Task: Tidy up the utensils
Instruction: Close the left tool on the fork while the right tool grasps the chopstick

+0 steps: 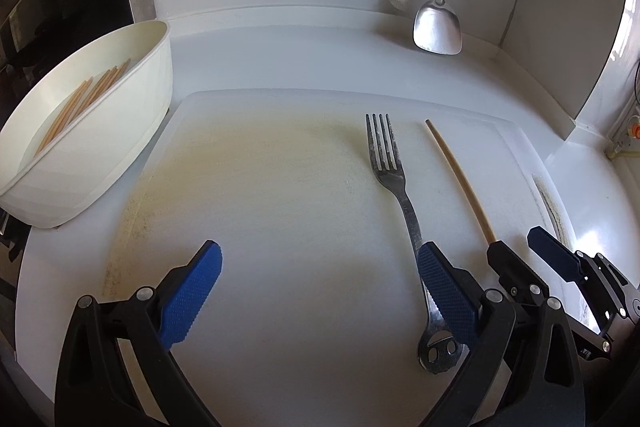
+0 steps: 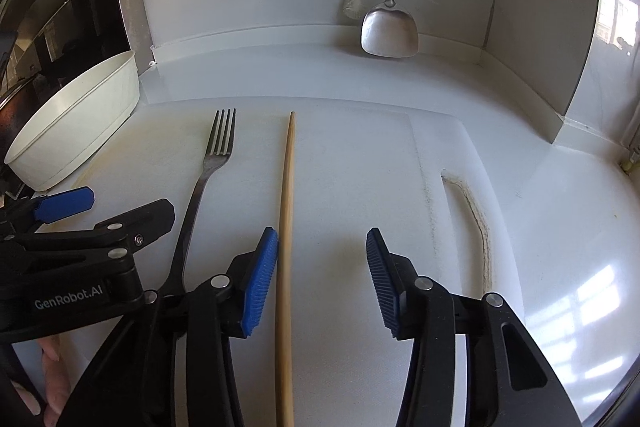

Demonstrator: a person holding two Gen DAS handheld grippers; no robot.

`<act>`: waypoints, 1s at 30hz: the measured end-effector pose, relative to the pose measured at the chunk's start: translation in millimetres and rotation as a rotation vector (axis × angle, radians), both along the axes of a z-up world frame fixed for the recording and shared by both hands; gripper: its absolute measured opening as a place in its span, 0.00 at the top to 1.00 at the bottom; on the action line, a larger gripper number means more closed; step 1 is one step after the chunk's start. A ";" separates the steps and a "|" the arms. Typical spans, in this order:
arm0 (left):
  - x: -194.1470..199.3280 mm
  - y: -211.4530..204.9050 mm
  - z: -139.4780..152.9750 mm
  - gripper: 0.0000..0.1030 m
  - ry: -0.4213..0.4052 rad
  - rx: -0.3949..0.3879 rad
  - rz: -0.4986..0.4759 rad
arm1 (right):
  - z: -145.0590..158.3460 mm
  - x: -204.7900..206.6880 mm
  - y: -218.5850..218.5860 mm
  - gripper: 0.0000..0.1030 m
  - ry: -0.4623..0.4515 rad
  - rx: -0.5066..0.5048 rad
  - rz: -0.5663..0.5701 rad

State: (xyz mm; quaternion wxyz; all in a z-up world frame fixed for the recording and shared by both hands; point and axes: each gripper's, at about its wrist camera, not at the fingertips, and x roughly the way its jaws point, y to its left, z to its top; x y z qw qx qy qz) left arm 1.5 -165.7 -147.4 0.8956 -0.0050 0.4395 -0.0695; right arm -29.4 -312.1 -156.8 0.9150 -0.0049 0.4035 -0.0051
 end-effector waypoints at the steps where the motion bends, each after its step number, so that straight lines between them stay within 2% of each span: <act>1: 0.8 -1.8 -0.6 0.06 0.002 0.000 0.000 | -0.1 -0.3 -1.2 0.59 -0.002 0.000 -0.002; 9: 5.7 -9.8 -3.6 0.06 0.011 -0.014 0.010 | -1.8 3.0 -16.3 0.62 -0.015 0.003 -0.027; 19: 13.9 -29.0 -9.0 0.06 -0.004 0.060 0.026 | -1.2 8.8 -27.6 0.62 0.004 0.004 -0.047; 24: 15.5 -31.9 -9.2 0.07 -0.018 0.061 0.031 | -0.9 17.6 -27.4 0.62 0.019 -0.002 -0.033; 25: 15.4 -31.8 -9.1 0.09 -0.022 0.059 0.028 | -1.0 18.4 -26.5 0.62 0.018 -0.007 -0.029; 26: 14.8 -32.4 -8.5 0.16 -0.031 0.059 0.025 | -1.0 18.5 -25.5 0.62 0.017 -0.011 -0.024; 30: 13.5 -37.3 -3.6 0.47 -0.050 0.049 -0.002 | -2.1 17.3 -24.7 0.63 0.011 -0.006 -0.023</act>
